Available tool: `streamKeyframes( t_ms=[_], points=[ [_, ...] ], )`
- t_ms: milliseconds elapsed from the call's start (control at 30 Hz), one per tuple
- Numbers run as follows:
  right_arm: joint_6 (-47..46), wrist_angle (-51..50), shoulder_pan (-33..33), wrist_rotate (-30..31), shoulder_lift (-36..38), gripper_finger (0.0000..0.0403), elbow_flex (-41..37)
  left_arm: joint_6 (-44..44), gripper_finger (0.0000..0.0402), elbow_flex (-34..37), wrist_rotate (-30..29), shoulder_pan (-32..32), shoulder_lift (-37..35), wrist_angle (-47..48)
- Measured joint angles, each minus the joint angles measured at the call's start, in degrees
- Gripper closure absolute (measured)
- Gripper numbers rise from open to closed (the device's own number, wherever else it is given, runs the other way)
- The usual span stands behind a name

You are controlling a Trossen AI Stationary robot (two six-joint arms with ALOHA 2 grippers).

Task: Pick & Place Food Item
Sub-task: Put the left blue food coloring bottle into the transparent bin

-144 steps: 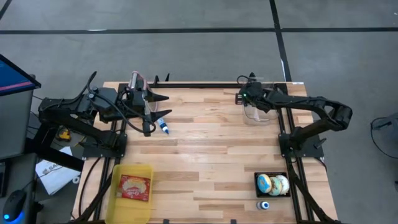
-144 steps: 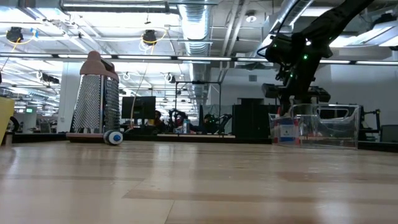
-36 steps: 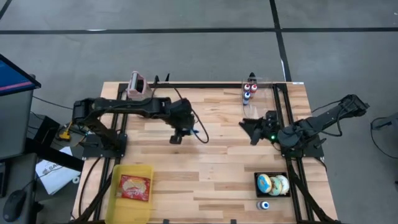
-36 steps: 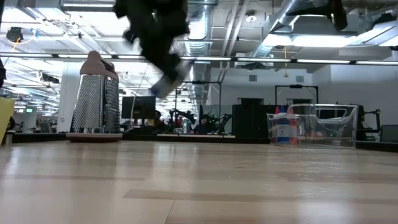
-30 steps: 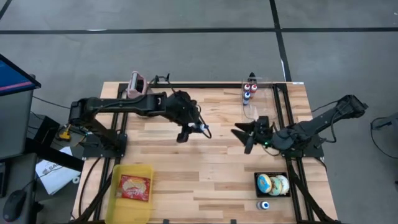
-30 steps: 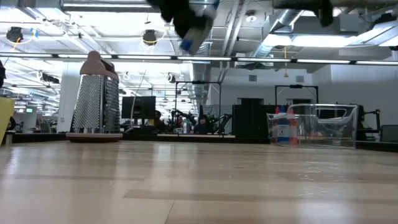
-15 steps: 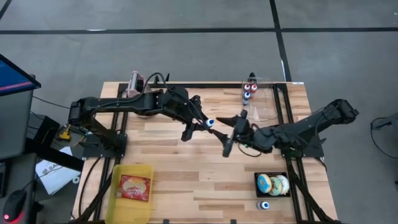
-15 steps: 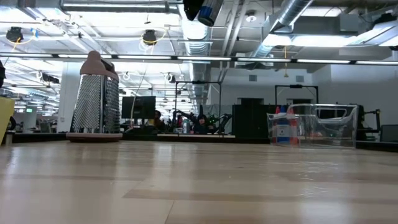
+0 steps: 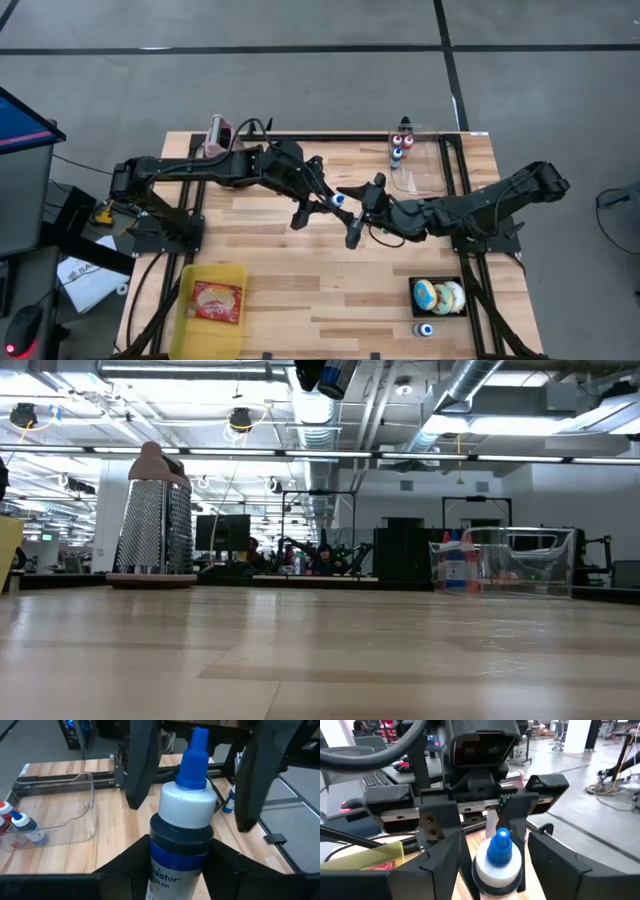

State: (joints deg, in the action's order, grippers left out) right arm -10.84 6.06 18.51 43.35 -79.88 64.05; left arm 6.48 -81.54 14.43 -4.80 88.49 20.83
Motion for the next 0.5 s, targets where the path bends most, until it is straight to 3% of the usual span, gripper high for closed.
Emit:
streamKeyframes(
  t_ms=[300,500],
  points=[
    [-2.9,-2.4,-0.7,-1.5,0.0,0.0222,0.0,-0.5,0.0257,0.0,0.6,0.0,0.0,0.1],
    [-2.9,-2.3,-0.7,-2.2,0.1,0.0274,0.0,-0.5,0.0256,0.0,0.8,0.0,0.0,0.2]
  ],
)
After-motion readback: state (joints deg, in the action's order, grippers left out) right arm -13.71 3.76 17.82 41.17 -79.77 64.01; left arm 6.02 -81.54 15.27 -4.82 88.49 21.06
